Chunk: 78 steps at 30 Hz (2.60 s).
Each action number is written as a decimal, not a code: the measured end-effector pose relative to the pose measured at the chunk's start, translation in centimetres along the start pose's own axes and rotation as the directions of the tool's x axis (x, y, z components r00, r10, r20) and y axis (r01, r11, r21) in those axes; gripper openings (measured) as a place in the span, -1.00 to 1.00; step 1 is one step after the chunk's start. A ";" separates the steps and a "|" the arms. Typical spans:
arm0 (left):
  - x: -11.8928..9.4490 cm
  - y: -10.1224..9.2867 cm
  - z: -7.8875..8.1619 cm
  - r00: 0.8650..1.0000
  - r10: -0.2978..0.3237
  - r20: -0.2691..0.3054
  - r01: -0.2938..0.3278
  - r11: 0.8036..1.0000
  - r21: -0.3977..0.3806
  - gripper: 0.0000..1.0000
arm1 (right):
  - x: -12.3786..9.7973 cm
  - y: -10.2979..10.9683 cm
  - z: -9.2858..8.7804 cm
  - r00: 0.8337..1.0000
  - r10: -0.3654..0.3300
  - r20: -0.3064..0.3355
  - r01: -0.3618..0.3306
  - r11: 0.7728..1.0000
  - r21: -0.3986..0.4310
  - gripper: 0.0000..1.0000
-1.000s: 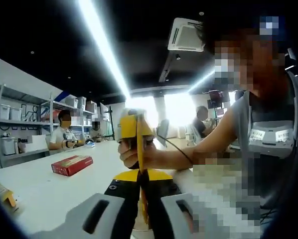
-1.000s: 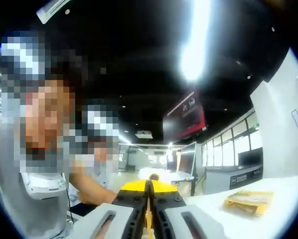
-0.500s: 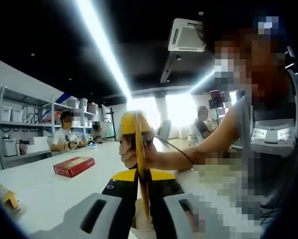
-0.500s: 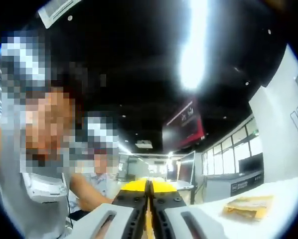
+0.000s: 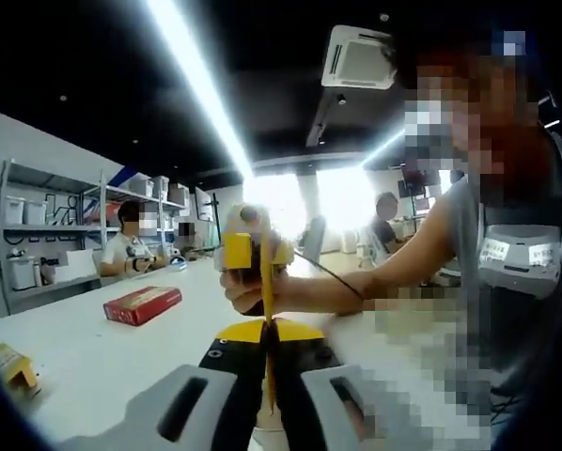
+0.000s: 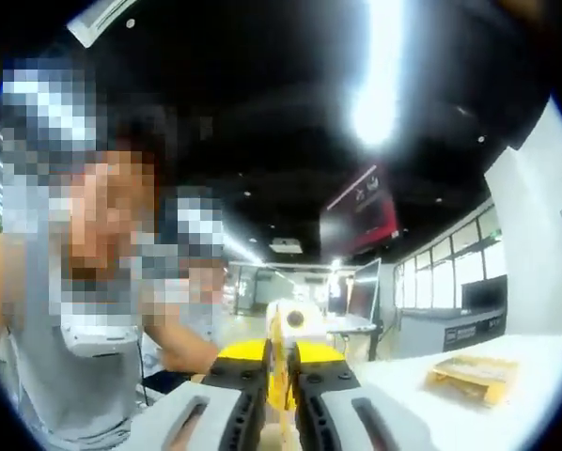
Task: Tear open the coffee pouch, take out the coffee, and pour the coffee from the pouch into the cup
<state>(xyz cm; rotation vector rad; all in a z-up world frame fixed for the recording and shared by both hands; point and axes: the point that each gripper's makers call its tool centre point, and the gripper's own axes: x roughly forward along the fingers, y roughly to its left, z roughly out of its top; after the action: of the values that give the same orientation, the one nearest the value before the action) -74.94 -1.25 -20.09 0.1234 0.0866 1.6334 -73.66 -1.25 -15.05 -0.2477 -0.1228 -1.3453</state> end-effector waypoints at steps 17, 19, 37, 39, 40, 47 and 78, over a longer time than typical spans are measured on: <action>-0.2 -0.1 0.8 0.998 -0.019 0.059 0.019 1.000 0.001 -0.77 | -0.5 -0.4 0.8 0.996 -0.017 0.083 0.016 1.000 0.017 -0.95; -0.2 -0.1 0.8 0.998 -0.017 0.058 0.017 1.000 0.003 -0.77 | -0.5 -0.3 0.9 0.995 -0.012 0.100 0.011 1.000 0.011 -0.95; 0.3 0.1 -0.8 1.000 0.001 -0.024 -0.001 1.000 -0.009 -0.90 | -0.7 -0.1 -1.1 0.999 0.034 -0.024 -0.035 0.999 -0.032 -0.74; 0.3 0.3 -0.9 1.000 0.005 -0.031 -0.006 1.000 -0.020 -0.90 | -0.3 0.0 -1.7 0.998 0.028 -0.051 -0.030 0.999 -0.044 -0.77; 0.3 0.2 -0.9 1.000 0.004 -0.031 -0.005 1.000 -0.023 -0.90 | -0.2 0.0 -1.9 0.998 0.025 -0.062 -0.028 0.998 -0.048 -0.79; 0.3 0.1 -0.9 0.999 0.001 -0.037 -0.002 1.000 -0.023 -0.90 | -0.1 0.0 -2.7 0.997 0.023 -0.079 -0.027 0.999 -0.043 -0.92; 0.4 0.0 -0.6 1.000 0.000 -0.011 0.000 1.000 -0.027 -0.88 | -2.0 0.0 0.0 0.999 0.048 0.007 -0.048 0.998 -0.046 -0.76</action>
<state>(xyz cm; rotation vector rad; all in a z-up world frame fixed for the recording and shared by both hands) -75.02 -0.88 -20.70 0.0939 0.0734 1.6351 -74.09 0.62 -15.48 -0.2934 -0.0927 -1.3006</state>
